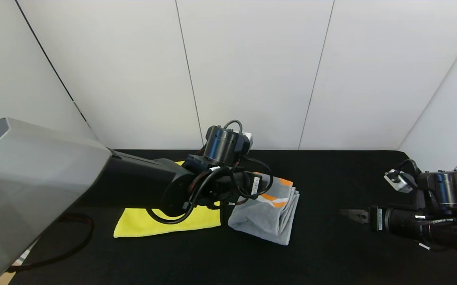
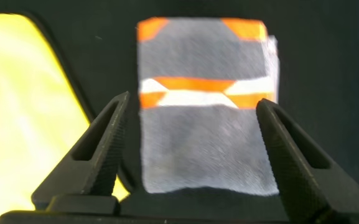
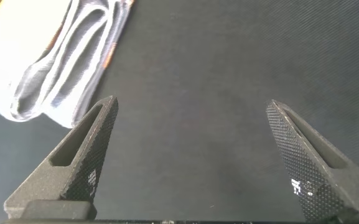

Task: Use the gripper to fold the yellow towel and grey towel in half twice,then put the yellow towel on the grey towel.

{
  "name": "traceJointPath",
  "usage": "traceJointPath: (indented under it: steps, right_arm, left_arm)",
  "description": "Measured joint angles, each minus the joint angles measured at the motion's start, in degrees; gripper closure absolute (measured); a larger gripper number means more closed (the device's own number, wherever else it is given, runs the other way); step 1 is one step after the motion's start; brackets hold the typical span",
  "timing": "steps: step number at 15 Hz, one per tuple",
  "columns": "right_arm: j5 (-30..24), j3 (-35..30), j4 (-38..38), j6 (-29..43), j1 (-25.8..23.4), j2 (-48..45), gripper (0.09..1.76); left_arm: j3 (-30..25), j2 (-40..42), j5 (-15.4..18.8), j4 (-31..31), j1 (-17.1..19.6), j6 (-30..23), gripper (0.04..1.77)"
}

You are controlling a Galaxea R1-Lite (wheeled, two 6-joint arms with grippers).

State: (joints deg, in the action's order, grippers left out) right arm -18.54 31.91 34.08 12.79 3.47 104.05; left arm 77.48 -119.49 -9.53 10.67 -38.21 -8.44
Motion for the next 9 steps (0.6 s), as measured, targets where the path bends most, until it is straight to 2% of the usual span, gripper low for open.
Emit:
traceJointPath:
  steps: [2,4,6,9]
  right_arm:
    - [-0.5,-0.4,0.2,3.5,1.9,-0.6,0.14]
    - [-3.6,-0.8,3.6,8.2,3.5,-1.3,0.14]
    - [-5.7,-1.5,7.6,11.6,4.9,-1.8,0.14]
    - [-6.0,-1.0,9.5,12.2,7.9,-2.0,0.14]
  left_arm:
    - [0.0,0.6,0.1,-0.1,3.6,-1.6,0.29]
    - [-0.5,0.6,2.1,-0.2,7.4,-4.8,0.25]
    - [-1.6,0.7,7.1,-0.5,11.2,-9.9,0.21]
    - [-5.1,2.5,13.3,-0.5,17.6,-11.1,0.18]
